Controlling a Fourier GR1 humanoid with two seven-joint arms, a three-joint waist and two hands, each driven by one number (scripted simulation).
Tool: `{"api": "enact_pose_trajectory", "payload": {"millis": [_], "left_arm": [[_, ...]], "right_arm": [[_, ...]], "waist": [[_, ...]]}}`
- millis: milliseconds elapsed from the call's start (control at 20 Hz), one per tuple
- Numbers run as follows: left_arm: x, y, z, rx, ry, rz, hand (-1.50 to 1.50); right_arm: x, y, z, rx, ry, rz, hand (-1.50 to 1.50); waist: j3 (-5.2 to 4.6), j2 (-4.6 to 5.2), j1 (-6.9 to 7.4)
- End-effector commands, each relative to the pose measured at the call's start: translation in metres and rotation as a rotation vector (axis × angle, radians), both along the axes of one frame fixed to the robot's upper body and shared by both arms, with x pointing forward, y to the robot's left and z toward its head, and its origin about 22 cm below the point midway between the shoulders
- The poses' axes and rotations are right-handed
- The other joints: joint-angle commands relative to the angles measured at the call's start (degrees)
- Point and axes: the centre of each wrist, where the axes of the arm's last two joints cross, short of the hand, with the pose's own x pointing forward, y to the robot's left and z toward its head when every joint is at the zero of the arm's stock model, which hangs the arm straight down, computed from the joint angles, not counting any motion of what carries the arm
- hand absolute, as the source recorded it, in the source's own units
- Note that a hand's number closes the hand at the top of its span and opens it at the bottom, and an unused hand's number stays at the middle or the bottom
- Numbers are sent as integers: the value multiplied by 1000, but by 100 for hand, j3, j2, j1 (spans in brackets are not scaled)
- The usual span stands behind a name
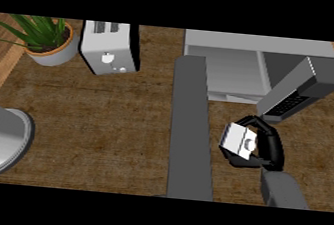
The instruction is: Pick up the milk, place it into the microwave and close the microwave
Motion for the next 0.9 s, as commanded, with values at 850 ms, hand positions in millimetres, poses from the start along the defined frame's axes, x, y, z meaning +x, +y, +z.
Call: {"api": "enact_pose_trajectory", "payload": {"millis": [850], "left_arm": [[10,22,6,13,-4,-25,-150]], "right_arm": [[120,87,95,-326,4,-176,150]], "waist": [[8,83,214]]}}
